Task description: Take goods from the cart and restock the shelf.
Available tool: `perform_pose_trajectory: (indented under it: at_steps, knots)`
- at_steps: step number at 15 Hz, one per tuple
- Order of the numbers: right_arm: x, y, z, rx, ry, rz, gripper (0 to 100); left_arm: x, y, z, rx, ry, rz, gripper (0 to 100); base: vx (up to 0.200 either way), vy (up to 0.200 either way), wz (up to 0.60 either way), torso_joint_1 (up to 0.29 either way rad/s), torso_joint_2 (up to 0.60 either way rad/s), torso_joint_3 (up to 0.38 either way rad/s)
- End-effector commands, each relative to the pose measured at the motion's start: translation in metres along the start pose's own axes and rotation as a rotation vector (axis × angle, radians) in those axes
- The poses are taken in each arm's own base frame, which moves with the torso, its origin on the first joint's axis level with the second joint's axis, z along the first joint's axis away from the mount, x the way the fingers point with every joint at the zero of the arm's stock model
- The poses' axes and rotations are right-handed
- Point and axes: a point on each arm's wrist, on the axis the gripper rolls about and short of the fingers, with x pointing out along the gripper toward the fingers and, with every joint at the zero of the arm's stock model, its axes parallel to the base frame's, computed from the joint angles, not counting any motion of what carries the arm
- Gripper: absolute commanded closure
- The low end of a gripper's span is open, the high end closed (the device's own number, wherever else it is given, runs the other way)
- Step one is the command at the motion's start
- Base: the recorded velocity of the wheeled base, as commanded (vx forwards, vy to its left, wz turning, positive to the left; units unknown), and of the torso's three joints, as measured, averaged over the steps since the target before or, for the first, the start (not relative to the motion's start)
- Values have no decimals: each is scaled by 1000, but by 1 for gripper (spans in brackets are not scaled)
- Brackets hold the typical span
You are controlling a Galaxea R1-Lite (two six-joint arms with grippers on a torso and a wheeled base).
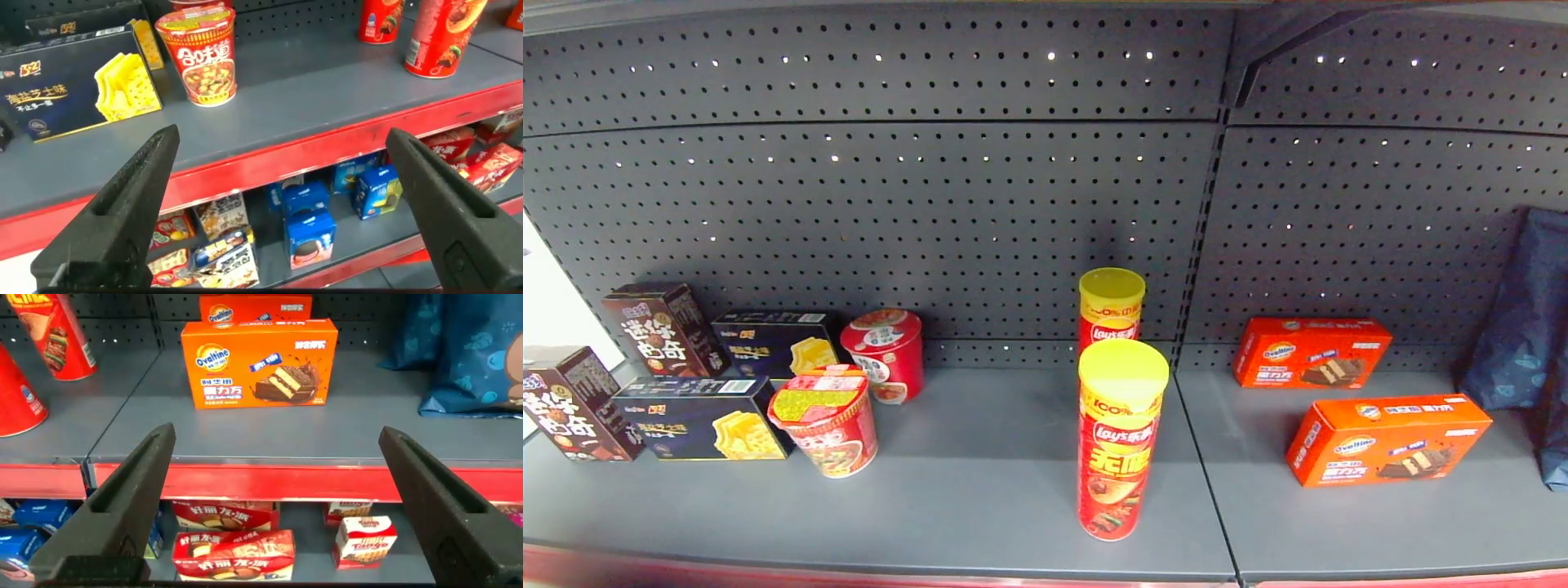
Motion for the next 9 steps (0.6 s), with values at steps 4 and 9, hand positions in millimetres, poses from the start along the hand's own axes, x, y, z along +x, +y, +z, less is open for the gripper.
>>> perform_pose_trajectory:
  at_steps: [4,9]
  knots:
    - [0,0,0,0,-3,3,0,-1,0,0,10,-9,-3,0,0,0,0,0,0,0]
    - [0,0,-1,-2,0,5,0,-1,0,0,20,-9,5,0,0,0,0,0,0,0]
